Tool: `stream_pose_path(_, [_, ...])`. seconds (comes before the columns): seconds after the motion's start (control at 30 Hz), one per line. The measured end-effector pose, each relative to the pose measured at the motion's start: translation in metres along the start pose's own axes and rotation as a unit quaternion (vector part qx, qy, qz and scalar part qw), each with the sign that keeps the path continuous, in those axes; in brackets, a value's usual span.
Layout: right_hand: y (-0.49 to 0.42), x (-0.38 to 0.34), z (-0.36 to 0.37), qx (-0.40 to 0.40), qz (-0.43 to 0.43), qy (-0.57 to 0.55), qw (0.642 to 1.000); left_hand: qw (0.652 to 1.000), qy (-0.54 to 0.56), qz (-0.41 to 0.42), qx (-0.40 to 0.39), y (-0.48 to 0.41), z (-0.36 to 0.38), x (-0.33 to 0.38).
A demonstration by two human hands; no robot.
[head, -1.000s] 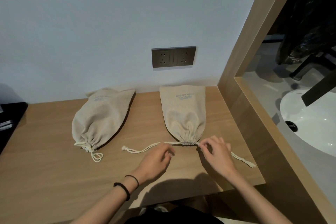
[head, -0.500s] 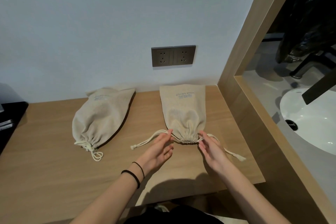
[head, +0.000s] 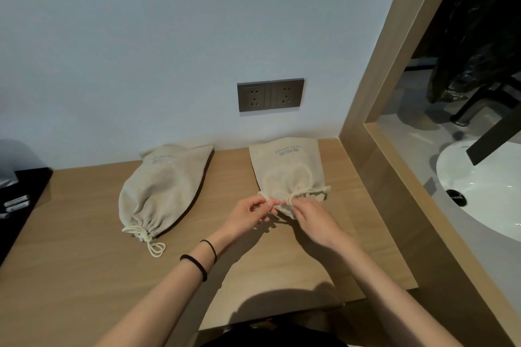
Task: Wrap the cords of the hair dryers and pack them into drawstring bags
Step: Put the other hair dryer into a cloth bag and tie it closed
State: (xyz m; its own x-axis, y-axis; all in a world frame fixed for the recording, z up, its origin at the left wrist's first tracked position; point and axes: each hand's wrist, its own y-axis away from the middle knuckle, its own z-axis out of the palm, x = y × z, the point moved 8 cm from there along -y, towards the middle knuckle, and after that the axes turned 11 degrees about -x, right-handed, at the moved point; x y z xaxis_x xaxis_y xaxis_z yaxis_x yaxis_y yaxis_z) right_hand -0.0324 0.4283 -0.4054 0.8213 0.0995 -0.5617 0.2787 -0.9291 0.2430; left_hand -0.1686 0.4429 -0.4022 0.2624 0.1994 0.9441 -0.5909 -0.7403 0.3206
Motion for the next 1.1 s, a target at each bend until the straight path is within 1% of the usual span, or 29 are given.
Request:
stream_pose_path(0.03, [-0.002,-0.001,0.008,-0.026,0.005,0.055,0.998,1.000,-0.014,0.013,0.003,0.001,-0.003,0.004])
stream_pose_path(0.1, [-0.002,-0.004,0.018,-0.044,0.009,0.114,0.992,0.999,-0.044,0.032,0.002,0.001,-0.006,0.010])
stream_pose_path(0.27, [0.003,-0.007,0.024,-0.022,0.030,0.169,0.985,0.989,-0.130,0.071,0.012,-0.005,-0.009,0.024])
stream_pose_path(0.33, [0.010,-0.008,0.024,-0.013,0.024,0.154,0.988,0.982,-0.164,0.097,-0.002,-0.010,-0.004,0.030])
stream_pose_path(0.43, [0.021,-0.002,0.023,-0.012,0.030,0.094,0.995,0.964,-0.215,0.146,-0.056,-0.018,0.014,0.042])
stream_pose_path(0.5, [0.027,0.001,0.022,-0.014,0.037,0.064,0.997,0.943,-0.271,0.171,-0.088,-0.023,0.030,0.050])
stream_pose_path(0.53, [0.030,0.003,0.022,-0.015,0.038,0.047,0.998,0.930,-0.310,0.169,-0.101,-0.025,0.037,0.053])
stream_pose_path(0.63, [0.037,0.004,0.020,-0.018,0.042,0.006,0.999,0.887,-0.421,0.141,-0.126,-0.035,0.049,0.054])
stream_pose_path(0.7, [0.041,0.006,0.018,-0.013,0.044,-0.010,0.999,0.852,-0.489,0.129,-0.136,-0.038,0.054,0.054])
stream_pose_path(0.77, [0.045,0.008,0.014,0.005,0.047,-0.035,0.998,0.828,-0.527,0.133,-0.140,-0.038,0.056,0.054])
stream_pose_path(0.8, [0.046,0.010,0.012,0.014,0.051,-0.055,0.997,0.824,-0.533,0.134,-0.139,-0.040,0.055,0.052])
stream_pose_path(0.87, [0.048,0.014,0.010,0.026,0.057,-0.096,0.993,0.831,-0.522,0.130,-0.145,-0.042,0.052,0.046])
stream_pose_path(0.93, [0.050,0.018,0.006,0.043,0.067,-0.145,0.986,0.854,-0.485,0.109,-0.154,-0.043,0.049,0.039])
stream_pose_path(0.97, [0.051,0.020,0.004,0.055,0.076,-0.188,0.978,0.868,-0.461,0.098,-0.158,-0.042,0.047,0.036])
stream_pose_path(1.03, [0.052,0.028,0.004,0.069,0.107,-0.297,0.946,0.891,-0.418,0.081,-0.159,-0.039,0.046,0.032])
stream_pose_path(1.1, [0.050,0.037,0.007,0.068,0.136,-0.385,0.910,0.904,-0.397,0.064,-0.146,-0.035,0.042,0.029])
